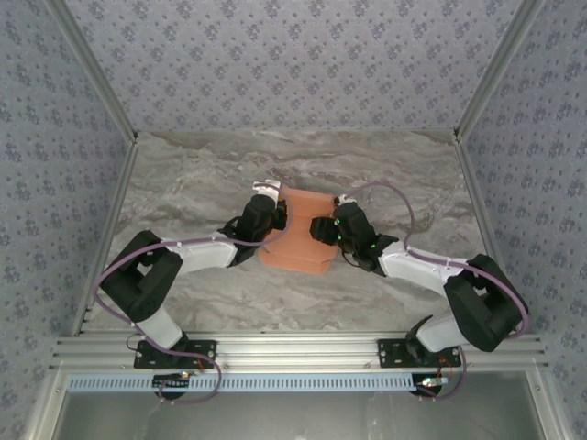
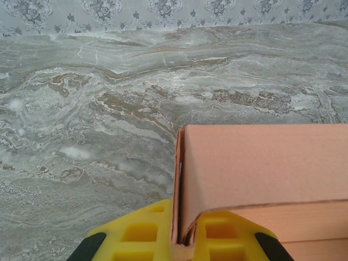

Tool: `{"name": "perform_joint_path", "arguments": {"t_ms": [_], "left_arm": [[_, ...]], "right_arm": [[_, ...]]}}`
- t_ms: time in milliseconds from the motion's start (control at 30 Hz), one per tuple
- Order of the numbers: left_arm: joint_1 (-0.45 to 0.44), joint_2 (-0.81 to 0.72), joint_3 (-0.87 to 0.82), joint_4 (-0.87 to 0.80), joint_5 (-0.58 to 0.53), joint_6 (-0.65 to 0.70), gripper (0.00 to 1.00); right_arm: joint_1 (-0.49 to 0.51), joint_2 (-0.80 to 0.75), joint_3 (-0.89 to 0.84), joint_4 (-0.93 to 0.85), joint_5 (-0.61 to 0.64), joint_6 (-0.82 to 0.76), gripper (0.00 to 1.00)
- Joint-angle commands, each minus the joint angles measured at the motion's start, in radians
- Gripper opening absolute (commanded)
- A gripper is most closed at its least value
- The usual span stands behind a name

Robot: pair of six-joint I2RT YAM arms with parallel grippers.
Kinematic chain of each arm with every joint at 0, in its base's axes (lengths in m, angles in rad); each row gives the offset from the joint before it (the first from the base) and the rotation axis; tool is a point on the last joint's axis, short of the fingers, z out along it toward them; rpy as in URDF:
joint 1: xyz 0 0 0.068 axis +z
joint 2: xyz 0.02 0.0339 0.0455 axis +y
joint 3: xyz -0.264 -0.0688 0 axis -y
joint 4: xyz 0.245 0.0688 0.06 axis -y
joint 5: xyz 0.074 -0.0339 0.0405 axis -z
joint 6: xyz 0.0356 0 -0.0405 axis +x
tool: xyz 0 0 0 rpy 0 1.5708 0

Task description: Fold the paper box

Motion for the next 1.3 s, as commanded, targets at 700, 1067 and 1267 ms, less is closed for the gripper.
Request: {"name": "perform_joint_path", "arguments": {"t_ms": [700, 1067, 1267], "left_arm": [[0.024, -0.014, 0.005, 0.004, 0.009, -0.034, 0.03], [0.079, -0.065, -0.017, -0.019, 0.076, -0.079, 0.03], [0.085, -0.105, -0.027, -0.043, 0.082, -0.088, 0.03]], "right_arm": [[-0.008, -0.284, 0.085, -0.422, 0.018, -0.324, 0.63], [-0.274, -0.452, 0.213, -0.586, -0.117, -0.494, 0.65], [-0.488, -0.362, 0.198, -0.518, -0.248, -0.425, 0.64]]}}
